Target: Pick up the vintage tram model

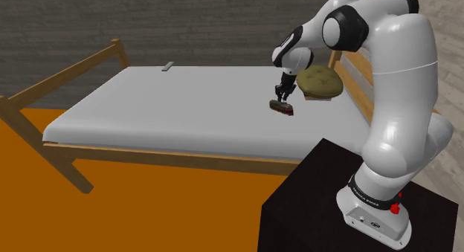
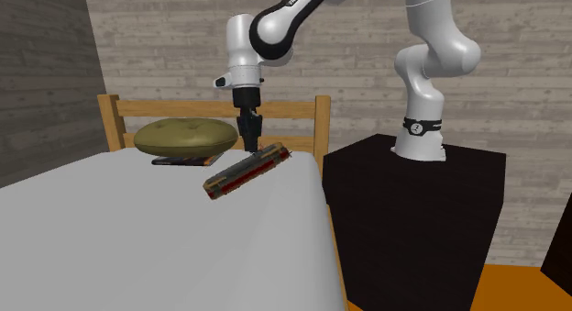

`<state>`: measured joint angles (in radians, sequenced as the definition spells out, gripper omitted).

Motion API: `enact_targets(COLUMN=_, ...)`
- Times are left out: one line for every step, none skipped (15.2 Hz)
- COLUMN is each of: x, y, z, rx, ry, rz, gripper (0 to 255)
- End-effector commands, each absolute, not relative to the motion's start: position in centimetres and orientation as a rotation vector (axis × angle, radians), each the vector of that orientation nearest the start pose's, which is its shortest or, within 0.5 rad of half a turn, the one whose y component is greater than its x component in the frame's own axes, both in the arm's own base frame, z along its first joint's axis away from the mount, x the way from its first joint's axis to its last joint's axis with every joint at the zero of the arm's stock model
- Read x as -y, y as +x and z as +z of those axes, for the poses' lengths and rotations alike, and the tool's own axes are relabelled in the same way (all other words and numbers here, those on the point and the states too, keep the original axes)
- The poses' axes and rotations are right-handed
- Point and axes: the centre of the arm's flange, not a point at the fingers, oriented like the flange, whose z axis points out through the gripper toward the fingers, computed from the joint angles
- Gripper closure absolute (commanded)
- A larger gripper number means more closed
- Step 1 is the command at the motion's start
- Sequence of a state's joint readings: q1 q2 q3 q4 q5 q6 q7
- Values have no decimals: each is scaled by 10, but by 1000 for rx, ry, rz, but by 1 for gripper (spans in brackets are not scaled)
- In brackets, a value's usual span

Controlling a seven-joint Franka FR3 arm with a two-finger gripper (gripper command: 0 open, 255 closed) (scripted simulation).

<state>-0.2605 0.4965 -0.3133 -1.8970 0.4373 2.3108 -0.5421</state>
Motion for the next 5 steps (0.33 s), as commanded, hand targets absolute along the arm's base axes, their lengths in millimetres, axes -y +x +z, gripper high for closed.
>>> enact_targets(x=325, y=536, z=257, rx=-451, ry=-2943, rz=-80, gripper=255)
enact_targets(x=325, y=536, z=262, rx=-451, ry=-2943, rz=-80, gripper=255)
enact_targets(x=325, y=536, z=268, rx=-451, ry=-2943, rz=-80, gripper=255)
enact_targets(x=325, y=536, z=268, rx=-451, ry=-2943, rz=-80, gripper=255)
enact_targets(x=325, y=536, z=268, rx=-451, ry=-2943, rz=-80, gripper=255)
